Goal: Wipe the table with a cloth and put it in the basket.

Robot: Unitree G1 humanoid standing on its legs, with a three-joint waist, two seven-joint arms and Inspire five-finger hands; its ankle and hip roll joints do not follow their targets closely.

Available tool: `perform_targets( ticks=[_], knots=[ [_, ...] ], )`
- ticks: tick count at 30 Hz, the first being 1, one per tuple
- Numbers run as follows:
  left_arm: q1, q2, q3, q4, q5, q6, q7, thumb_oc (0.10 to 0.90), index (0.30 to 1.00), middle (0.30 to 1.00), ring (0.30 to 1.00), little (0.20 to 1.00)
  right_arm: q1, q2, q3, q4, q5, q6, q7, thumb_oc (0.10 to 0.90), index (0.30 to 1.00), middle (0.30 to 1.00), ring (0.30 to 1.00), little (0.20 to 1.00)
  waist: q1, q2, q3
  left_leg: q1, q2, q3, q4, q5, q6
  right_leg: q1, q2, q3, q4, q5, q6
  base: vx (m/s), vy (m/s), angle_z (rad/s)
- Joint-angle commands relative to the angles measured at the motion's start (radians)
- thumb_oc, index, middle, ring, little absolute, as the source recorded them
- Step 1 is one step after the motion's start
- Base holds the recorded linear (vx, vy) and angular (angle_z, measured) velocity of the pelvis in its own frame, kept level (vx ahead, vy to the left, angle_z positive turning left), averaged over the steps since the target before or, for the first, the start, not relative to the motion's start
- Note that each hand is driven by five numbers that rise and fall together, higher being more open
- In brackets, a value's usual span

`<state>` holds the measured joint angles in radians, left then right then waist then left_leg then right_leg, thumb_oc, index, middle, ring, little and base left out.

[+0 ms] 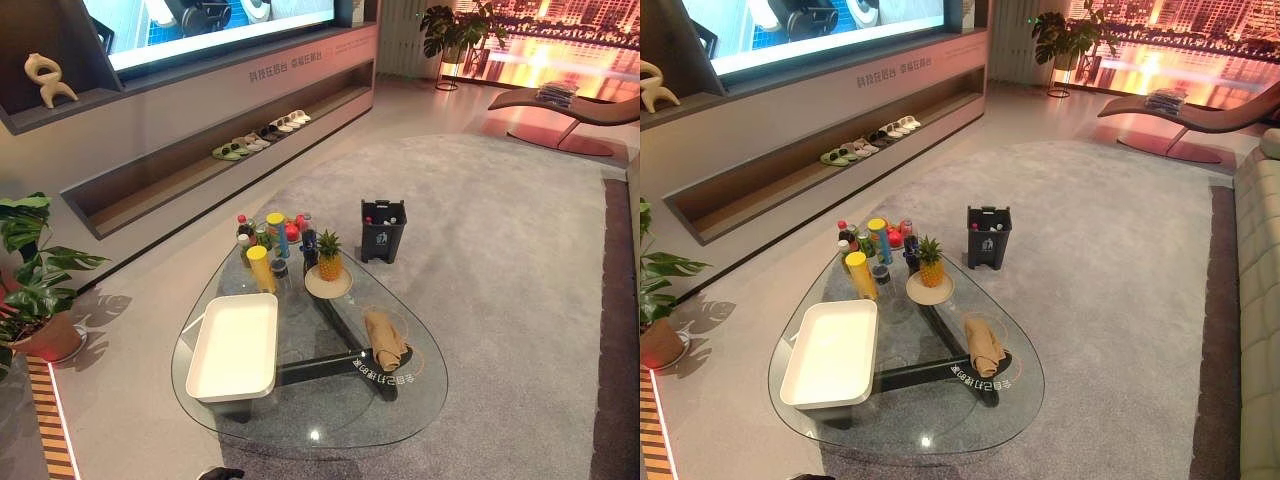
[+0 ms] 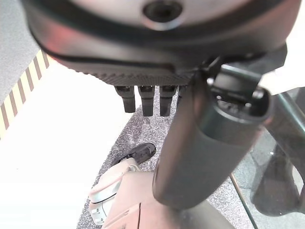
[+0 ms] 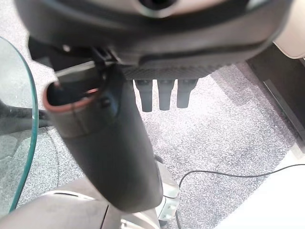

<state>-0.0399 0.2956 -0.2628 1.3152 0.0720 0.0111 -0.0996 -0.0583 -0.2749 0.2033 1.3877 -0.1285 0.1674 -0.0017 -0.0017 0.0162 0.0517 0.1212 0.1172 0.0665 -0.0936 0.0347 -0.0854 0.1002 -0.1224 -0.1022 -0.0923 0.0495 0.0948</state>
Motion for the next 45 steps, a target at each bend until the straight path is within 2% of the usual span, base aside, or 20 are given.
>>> perform_targets(
  ticks=[1, 32, 41, 44, 45],
  knots=[
    [-0.087, -0.035, -0.020, 0.042, 0.024, -0.013, -0.010, 0.800, 0.900, 0.900, 0.900, 0.900, -0.094, 0.000, 0.026, 0.055, -0.018, 0.008, -0.004, 0.800, 0.900, 0.900, 0.900, 0.900, 0.007, -0.014, 0.050, -0.001, -0.032, -0.022, 0.006, -0.032, 0.030, 0.025, -0.012, -0.027, 0.016, -0.014, 0.008, 0.00, 0.000, 0.00],
    [-0.083, -0.031, -0.004, 0.039, -0.007, -0.004, 0.008, 0.800, 0.900, 0.900, 0.900, 0.900, -0.088, -0.006, 0.028, 0.054, -0.021, 0.014, 0.000, 0.800, 0.900, 0.900, 0.900, 0.900, 0.010, -0.015, 0.060, -0.008, -0.029, -0.025, 0.006, -0.025, 0.027, 0.021, -0.009, -0.030, 0.018, -0.012, 0.008, 0.00, 0.000, 0.00],
    [-0.078, -0.019, 0.014, 0.029, -0.034, -0.001, 0.018, 0.800, 0.900, 0.900, 0.900, 0.900, -0.089, -0.026, 0.025, 0.045, -0.022, 0.035, -0.003, 0.800, 0.900, 0.900, 0.900, 0.900, 0.015, -0.009, 0.097, -0.052, -0.031, -0.035, 0.006, -0.010, 0.026, -0.021, -0.008, -0.026, 0.011, 0.004, 0.008, 0.00, 0.002, 0.00],
    [-0.098, -0.013, 0.009, 0.019, -0.066, -0.016, 0.035, 0.800, 0.900, 0.900, 0.900, 0.900, -0.107, -0.039, 0.034, 0.039, -0.009, 0.040, -0.009, 0.800, 0.900, 0.900, 0.900, 0.900, 0.013, -0.003, 0.131, -0.087, -0.035, -0.046, 0.006, 0.001, 0.028, -0.060, -0.003, -0.012, 0.018, 0.009, 0.003, -0.09, 0.037, 0.00],
    [-0.122, -0.005, 0.010, 0.005, -0.098, -0.023, 0.047, 0.800, 0.900, 0.900, 0.900, 0.900, -0.128, -0.050, 0.041, 0.032, 0.001, 0.047, -0.013, 0.800, 0.900, 0.900, 0.900, 0.900, 0.010, 0.003, 0.162, -0.115, -0.038, -0.055, 0.006, 0.011, 0.030, -0.091, 0.001, -0.002, 0.024, 0.013, -0.002, -0.14, 0.044, 0.03]
  ],
)
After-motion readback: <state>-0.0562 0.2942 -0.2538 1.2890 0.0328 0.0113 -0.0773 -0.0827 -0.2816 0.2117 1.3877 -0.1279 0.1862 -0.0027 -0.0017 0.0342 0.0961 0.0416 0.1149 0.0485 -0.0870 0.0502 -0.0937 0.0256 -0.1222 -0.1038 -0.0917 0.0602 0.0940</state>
